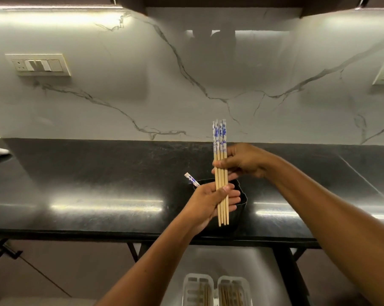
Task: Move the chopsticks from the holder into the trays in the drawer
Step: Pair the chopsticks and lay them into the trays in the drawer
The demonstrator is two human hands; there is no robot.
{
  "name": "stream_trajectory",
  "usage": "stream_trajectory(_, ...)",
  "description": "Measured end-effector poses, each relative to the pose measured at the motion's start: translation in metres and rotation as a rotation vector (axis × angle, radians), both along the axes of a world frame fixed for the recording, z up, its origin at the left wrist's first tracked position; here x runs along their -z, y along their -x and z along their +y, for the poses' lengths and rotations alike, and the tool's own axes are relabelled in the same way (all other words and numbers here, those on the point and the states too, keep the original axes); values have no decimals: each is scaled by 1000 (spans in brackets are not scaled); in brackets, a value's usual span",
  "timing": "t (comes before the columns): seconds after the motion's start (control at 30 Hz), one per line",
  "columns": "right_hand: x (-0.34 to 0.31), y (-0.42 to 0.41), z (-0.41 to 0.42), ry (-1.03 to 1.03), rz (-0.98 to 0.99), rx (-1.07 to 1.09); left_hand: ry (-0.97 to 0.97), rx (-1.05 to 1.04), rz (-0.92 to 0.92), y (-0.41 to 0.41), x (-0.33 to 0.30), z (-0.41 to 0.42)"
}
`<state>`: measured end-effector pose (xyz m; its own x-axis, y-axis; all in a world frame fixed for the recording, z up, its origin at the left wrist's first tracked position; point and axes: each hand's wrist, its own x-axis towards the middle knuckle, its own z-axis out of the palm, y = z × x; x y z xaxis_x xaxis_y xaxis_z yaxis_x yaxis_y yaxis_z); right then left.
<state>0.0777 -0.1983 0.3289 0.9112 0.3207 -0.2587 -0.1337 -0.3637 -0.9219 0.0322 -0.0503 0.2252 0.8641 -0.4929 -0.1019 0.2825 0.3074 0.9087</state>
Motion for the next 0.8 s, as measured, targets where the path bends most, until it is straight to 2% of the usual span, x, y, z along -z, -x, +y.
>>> stream_trajectory(0.2,21,13,-8,-45,75,6,32,-6,93,10,18,-7)
stream_trajectory(0.3,22,16,-9,13,4,9,14,-17,98,11,21,-6)
stream_trajectory(0.37,24,16,-13,154,-243,95,14,-32,93,11,21,-3)
stream_trajectory(0.43,26,14,-22,480,-752,190,15,-47,88,11,20,0)
stream_trajectory(0.5,27,15,-33,801,-1226,90,14,-42,91,12,18,3)
stream_trajectory(0.53,28,15,-37,929,-1367,-11,21,-29,98,13,16,4)
stream_trajectory(0.63,32,14,-41,1106,-1621,-223,53,43,114,16,9,6)
stream_trajectory(0.8,32,11,-42,1110,-1867,-258,115,147,165,21,0,9)
